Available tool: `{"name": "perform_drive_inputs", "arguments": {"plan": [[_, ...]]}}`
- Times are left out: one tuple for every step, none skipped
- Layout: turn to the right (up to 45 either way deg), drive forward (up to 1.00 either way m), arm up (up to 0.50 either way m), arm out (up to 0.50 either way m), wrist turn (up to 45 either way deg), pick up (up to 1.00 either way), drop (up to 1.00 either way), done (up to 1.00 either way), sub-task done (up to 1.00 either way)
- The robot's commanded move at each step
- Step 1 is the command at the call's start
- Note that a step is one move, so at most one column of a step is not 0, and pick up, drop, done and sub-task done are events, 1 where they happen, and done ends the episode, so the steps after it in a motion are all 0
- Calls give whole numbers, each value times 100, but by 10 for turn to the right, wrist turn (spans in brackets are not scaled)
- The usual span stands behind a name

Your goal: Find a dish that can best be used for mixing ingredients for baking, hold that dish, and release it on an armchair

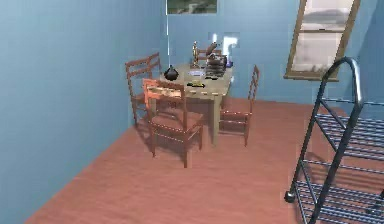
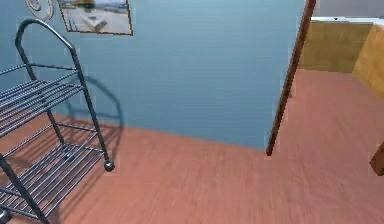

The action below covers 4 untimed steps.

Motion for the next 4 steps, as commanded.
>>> {"name": "perform_drive_inputs", "arguments": {"plan": [[240, 0, 0, 0, 0, 0, 0, 0, 0], [0, 100, 0, 0, 0, 0, 0, 0, 0], [0, 35, 0, 0, 0, 0, 0, 0, 0], [90, 0, 0, 0, 0, 0, 0, 0, 0]]}}
